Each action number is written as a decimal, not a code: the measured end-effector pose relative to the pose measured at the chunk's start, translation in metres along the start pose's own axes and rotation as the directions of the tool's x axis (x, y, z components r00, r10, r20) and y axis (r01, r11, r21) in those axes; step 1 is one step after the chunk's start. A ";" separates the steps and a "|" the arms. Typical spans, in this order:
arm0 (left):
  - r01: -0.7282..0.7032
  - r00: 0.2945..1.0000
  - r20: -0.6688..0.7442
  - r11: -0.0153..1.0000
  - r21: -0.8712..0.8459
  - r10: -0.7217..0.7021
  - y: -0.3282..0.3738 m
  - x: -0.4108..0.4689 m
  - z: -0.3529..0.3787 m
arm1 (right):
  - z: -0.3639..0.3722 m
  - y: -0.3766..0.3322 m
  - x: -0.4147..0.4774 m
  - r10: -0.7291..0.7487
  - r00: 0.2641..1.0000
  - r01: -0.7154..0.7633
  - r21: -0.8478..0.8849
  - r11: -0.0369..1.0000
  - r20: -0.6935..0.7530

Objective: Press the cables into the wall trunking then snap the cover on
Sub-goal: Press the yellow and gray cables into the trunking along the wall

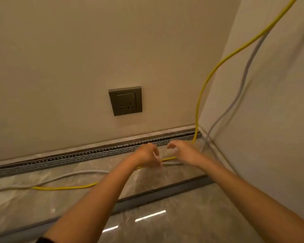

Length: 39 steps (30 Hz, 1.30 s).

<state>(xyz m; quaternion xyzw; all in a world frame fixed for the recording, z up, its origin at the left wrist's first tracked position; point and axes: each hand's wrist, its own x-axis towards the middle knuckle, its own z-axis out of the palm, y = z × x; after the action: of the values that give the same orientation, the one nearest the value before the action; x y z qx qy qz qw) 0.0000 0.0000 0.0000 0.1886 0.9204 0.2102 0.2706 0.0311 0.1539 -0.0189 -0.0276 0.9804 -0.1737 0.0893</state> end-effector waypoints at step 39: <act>-0.066 0.965 -0.216 0.939 0.337 0.146 -0.010 0.073 -0.012 | -0.037 0.072 0.047 0.266 0.937 -0.312 -0.197 0.930 -0.228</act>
<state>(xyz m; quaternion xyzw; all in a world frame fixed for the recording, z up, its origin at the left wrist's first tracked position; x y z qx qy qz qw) -0.0664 0.0217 -0.0267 0.2539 0.9566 0.0900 0.1114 -0.0237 0.2298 -0.0176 0.1248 0.9910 -0.0459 0.0123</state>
